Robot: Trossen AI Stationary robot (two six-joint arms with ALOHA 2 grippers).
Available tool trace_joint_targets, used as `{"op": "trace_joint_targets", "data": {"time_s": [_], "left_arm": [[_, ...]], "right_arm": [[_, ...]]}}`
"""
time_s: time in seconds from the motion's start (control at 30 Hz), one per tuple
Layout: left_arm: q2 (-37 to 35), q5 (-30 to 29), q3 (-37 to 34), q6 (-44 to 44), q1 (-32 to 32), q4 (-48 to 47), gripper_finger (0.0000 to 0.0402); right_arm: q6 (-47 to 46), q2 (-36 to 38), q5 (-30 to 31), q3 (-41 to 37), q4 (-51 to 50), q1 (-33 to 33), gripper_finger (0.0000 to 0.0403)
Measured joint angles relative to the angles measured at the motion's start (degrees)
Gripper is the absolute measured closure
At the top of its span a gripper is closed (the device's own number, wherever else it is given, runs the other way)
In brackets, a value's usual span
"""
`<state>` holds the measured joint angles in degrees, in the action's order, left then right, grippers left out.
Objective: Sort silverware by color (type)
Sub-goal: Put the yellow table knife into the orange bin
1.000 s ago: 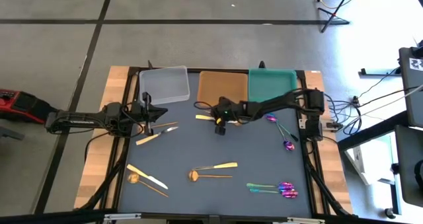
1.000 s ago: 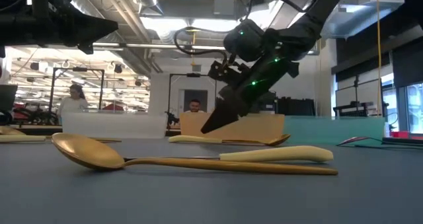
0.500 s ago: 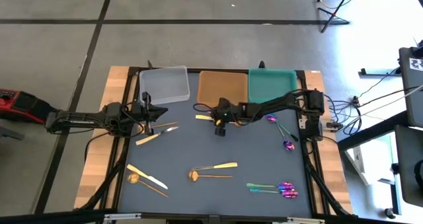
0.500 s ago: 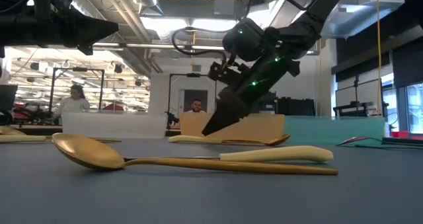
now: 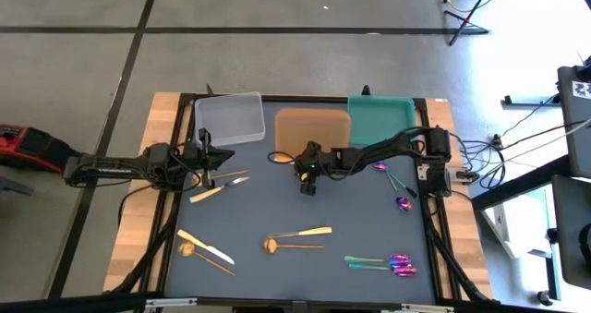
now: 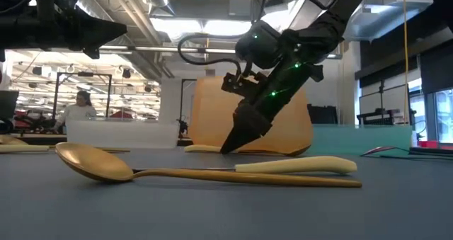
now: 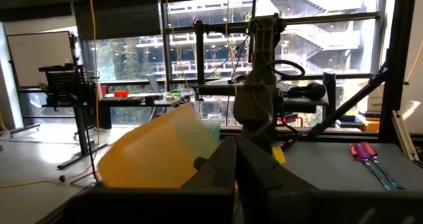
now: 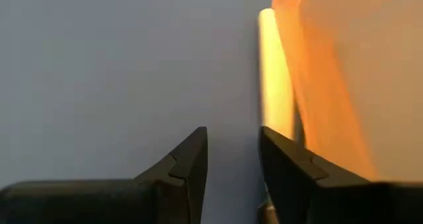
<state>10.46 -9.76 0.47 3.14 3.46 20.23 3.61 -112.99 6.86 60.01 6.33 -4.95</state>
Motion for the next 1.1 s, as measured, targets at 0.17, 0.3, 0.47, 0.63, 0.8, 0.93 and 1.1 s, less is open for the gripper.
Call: {"op": "trace_joint_targets", "data": {"time_s": [0.17,0.3,0.47,0.63,0.8,0.93,1.1], "left_arm": [[0.0,-0.1,0.0,0.0,0.0,0.0,0.0401],[0.0,-0.2,0.0,0.0,0.0,0.0,0.0401],[0.0,-0.1,0.0,0.0,0.0,0.0,0.0401],[0.0,-0.1,0.0,0.0,0.0,0.0,0.0401],[0.0,-0.2,0.0,0.0,0.0,0.0,0.0401],[0.0,-0.6,0.0,0.0,0.0,0.0,0.0401],[0.0,-0.6,0.0,0.0,0.0,0.0,0.0401]], "right_arm": [[1.9,1.2,2.0,0.0,-0.3,-0.4,0.0272],[2.7,4.6,2.1,0.1,-1.0,-0.4,0.0272],[2.2,6.8,0.5,0.1,-1.7,-0.4,0.0272],[-2.0,3.6,0.1,0.2,0.7,-0.8,0.0272],[-3.7,-0.6,1.7,0.2,3.8,-0.9,0.0272],[-4.7,-2.3,2.2,0.3,4.8,-1.2,0.0272],[-4.7,-2.8,2.6,0.4,4.8,-1.4,0.0272]]}}
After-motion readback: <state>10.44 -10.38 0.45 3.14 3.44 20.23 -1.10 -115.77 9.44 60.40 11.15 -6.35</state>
